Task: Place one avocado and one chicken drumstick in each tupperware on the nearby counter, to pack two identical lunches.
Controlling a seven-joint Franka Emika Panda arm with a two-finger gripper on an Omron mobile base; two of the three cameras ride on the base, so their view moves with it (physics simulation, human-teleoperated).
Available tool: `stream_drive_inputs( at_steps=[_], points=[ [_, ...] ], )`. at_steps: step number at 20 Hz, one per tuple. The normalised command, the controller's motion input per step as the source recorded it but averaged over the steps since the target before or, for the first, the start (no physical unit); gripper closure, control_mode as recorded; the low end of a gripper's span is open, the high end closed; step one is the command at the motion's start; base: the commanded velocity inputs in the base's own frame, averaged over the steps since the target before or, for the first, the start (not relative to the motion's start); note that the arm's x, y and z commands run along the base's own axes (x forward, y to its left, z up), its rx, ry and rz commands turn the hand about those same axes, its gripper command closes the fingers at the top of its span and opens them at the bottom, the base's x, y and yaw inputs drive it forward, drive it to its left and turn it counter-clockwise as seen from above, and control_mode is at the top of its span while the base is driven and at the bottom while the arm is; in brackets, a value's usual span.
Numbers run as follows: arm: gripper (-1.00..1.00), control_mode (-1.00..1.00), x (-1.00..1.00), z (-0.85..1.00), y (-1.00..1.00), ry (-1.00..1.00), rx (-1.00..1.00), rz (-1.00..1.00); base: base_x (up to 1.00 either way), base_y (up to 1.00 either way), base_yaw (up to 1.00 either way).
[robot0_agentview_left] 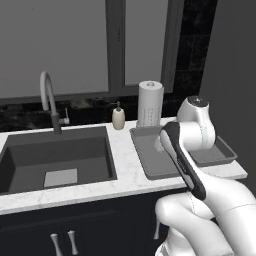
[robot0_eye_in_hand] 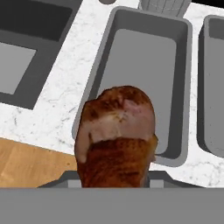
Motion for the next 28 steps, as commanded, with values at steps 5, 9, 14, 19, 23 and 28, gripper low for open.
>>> stream_drive_inputs(
  at_steps=[5,9,14,19,23,28],
  points=[
    [1.00,-1.00,0.25,-0.18,0.00,0.00,-0.05,0.21,0.00,0.00,0.00],
    [1.00,-1.00,0.21,-0.25,-0.02,-0.01,-0.03,0.09,0.00,0.00,0.00],
    [1.00,-1.00,0.22,-0.30,-0.05,-0.01,-0.03,0.05,0.00,0.00,0.00],
    [1.00,-1.00,0.30,-0.42,-0.09,0.00,-0.03,0.05,0.00,0.00,0.00],
    [1.00,-1.00,0.29,-0.44,-0.06,0.00,-0.02,0.05,0.00,0.00,0.00],
    [1.00,-1.00,0.24,-0.44,0.00,0.00,-0.02,0.04,0.00,0.00,0.00]
  ],
)
